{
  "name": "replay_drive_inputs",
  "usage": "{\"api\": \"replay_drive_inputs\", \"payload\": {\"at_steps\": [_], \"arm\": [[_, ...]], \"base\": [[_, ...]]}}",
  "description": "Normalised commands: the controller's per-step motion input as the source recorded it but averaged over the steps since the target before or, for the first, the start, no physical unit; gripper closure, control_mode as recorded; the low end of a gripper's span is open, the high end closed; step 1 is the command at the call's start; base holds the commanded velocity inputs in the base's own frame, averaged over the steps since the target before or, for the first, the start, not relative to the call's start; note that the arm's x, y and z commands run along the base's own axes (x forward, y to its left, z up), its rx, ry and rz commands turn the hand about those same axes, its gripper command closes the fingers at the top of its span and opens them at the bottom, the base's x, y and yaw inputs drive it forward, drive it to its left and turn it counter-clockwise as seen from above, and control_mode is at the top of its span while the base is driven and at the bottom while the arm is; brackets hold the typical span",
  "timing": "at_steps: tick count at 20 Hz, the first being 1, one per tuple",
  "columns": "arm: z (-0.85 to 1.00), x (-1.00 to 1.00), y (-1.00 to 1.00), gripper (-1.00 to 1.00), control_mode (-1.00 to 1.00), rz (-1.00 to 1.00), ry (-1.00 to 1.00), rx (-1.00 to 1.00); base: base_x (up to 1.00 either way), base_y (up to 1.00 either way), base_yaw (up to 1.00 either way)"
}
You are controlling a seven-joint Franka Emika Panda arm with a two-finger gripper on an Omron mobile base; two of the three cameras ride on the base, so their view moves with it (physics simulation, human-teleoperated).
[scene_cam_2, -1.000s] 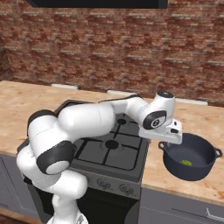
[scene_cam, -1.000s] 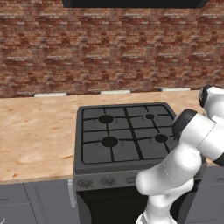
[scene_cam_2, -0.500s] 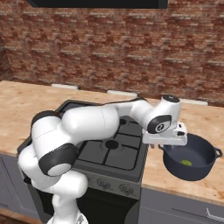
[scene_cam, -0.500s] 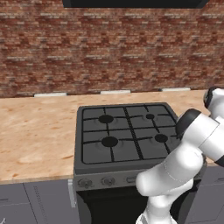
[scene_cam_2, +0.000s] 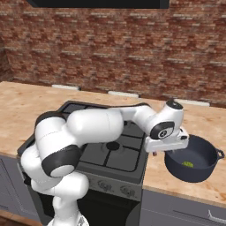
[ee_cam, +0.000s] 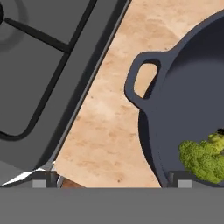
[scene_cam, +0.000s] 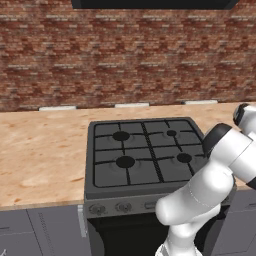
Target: Turn on the sink faucet. Then move the broccoli from the counter to the sink. Turn off the sink. Move the vegetable from the sink to the pot next to the stove. Finally move the pot to the front left burner.
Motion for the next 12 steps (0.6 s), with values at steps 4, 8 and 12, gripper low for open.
{"api": "replay_drive_inputs", "payload": {"at_steps": [4,8,12], "arm": [[-0.18,0.0,-0.01,-1.0,-1.0,0.2,0.01,0.0],[-0.17,0.0,-0.08,-1.0,-1.0,0.16,0.01,0.0],[-0.16,0.0,-0.14,-1.0,-1.0,0.1,0.0,0.0]], "base": [[0.0,0.0,0.0],[0.0,0.0,0.0],[0.0,0.0,0.0]]}}
